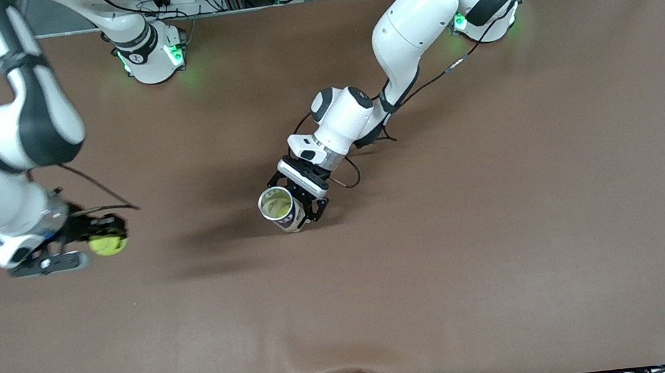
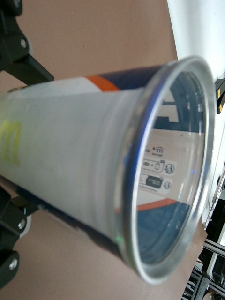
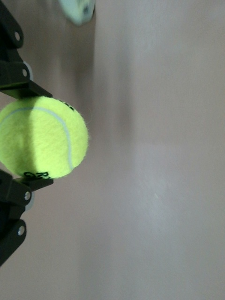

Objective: Insert tennis ball vertically with right arm
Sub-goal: 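Move the second ball above the tube opening with the right gripper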

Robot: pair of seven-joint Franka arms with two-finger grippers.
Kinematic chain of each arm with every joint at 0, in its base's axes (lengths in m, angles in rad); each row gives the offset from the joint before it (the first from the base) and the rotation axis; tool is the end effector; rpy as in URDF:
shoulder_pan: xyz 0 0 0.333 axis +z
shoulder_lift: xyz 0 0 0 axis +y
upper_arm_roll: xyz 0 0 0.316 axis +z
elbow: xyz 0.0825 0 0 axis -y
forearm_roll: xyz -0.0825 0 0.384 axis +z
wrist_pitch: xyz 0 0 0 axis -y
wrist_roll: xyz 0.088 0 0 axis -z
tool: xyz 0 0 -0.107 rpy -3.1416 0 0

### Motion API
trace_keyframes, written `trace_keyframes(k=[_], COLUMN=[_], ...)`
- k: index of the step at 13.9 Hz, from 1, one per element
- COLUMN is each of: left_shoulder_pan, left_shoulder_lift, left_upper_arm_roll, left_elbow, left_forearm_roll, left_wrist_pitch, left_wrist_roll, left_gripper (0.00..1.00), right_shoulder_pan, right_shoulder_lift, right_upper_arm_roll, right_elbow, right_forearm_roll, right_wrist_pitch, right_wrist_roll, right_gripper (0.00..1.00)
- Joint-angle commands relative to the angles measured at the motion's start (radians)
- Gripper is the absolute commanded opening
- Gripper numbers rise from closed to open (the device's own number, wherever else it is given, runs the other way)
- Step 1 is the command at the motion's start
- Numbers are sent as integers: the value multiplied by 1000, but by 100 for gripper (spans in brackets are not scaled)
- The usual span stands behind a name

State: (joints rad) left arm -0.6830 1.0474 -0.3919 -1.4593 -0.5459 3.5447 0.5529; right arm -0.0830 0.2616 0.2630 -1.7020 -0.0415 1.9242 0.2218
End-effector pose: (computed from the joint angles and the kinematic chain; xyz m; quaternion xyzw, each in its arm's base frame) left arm 0.4771 -0.5617 0.1823 0.8371 -0.2738 0.4053 0.2449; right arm 0.6231 0.0976 0.4408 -0.9996 0.0172 0.0176 0.0110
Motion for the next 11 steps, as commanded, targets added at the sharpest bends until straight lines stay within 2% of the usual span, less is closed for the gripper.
trace_keyframes(k=[1, 5, 11], left_shoulder_pan=[-7, -6, -6], left_shoulder_lift=[-41, -63, -72], left_upper_arm_roll=[7, 7, 7], left_elbow=[-46, -81, -96], left_forearm_roll=[-35, -49, -55], left_wrist_pitch=[10, 10, 10], left_wrist_roll=[-2, -2, -2], left_gripper=[100, 100, 100], right_shoulder_pan=[127, 268, 371], right_shoulder_lift=[8, 18, 37], right_upper_arm_roll=[-7, -7, -7], right_elbow=[39, 41, 48], right_forearm_roll=[3, 3, 5], right_wrist_pitch=[-30, -27, -5], right_wrist_roll=[233, 476, 654], right_gripper=[0, 0, 0])
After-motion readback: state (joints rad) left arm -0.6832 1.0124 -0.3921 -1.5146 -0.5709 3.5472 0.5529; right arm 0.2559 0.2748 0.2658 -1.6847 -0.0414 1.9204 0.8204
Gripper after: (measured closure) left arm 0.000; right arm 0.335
